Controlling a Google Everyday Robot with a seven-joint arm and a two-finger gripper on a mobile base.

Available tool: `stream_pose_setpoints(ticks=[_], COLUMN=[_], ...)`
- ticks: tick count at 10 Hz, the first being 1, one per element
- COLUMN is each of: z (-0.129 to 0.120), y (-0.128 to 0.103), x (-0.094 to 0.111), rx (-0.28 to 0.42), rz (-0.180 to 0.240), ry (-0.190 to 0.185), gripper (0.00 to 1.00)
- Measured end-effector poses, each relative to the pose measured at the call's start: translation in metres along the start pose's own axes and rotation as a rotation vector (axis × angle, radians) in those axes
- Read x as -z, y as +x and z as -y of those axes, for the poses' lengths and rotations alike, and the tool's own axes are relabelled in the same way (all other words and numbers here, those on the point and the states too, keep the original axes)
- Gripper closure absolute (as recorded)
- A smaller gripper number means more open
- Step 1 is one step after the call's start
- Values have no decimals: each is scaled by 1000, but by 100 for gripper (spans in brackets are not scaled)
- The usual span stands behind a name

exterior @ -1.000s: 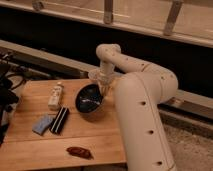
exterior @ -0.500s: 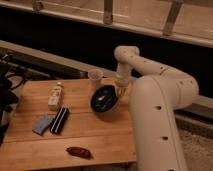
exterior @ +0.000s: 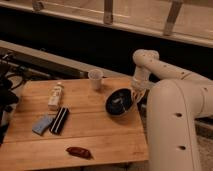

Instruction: Drag the ceramic bowl in a circle

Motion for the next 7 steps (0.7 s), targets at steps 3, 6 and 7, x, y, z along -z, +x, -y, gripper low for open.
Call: stream_pose_setpoints(ticks=[3, 6, 7], z=[-22, -72, -83], y=[9, 6, 12], x=[-5, -8, -10], rx=[44, 109, 135], rz=[-11, -28, -35], ry=[33, 68, 84], gripper=[90, 90, 90])
